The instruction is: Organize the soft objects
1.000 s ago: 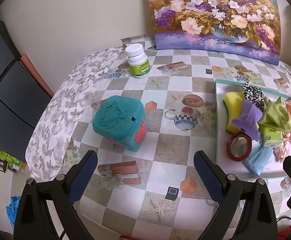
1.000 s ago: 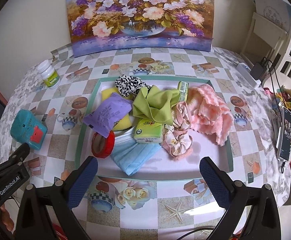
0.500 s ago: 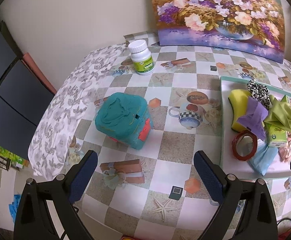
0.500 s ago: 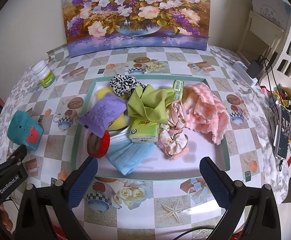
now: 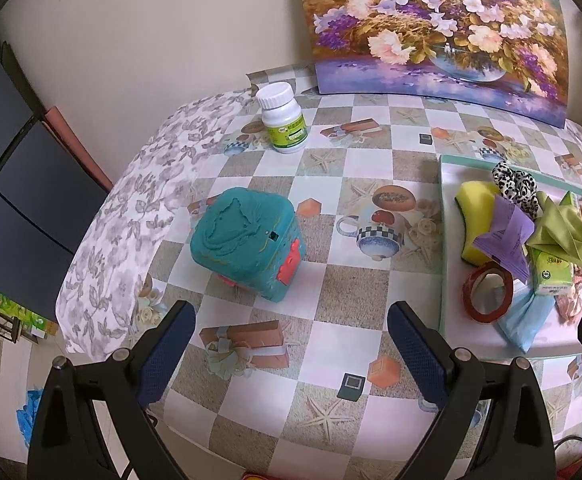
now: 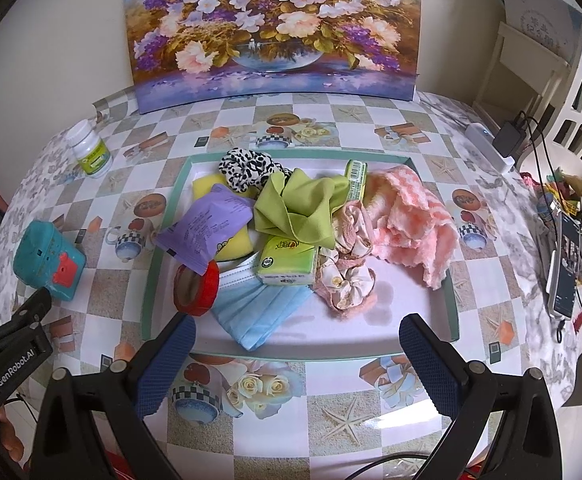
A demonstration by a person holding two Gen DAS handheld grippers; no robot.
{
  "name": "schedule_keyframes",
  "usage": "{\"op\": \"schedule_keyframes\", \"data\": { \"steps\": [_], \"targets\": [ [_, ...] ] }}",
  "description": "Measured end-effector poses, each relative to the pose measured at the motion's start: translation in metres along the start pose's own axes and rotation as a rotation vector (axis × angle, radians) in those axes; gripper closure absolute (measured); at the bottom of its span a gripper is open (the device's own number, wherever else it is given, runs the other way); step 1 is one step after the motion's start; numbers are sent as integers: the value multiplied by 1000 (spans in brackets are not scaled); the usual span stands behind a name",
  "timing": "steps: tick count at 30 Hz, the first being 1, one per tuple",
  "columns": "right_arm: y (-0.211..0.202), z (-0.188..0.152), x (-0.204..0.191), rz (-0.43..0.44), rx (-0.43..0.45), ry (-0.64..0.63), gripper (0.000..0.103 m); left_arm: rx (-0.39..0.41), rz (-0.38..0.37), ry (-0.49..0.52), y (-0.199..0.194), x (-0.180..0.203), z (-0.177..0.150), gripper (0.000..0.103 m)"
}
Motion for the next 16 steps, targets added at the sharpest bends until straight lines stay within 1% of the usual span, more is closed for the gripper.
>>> {"op": "schedule_keyframes", "data": {
  "steps": [16],
  "targets": [
    [4,0,-2,-6,-12,-12,0,14,-8,26,-2,3,0,6]
  ]
}}
Point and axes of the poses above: each gripper's, at about its wrist camera, not at the fingertips, and y roughly the way its jaws point, x to its right, z to its top, the point moved 1 cm from there along y, roughly the way its jaws point, and after that the axes turned 4 degrees about z, right-handed, at the moved point
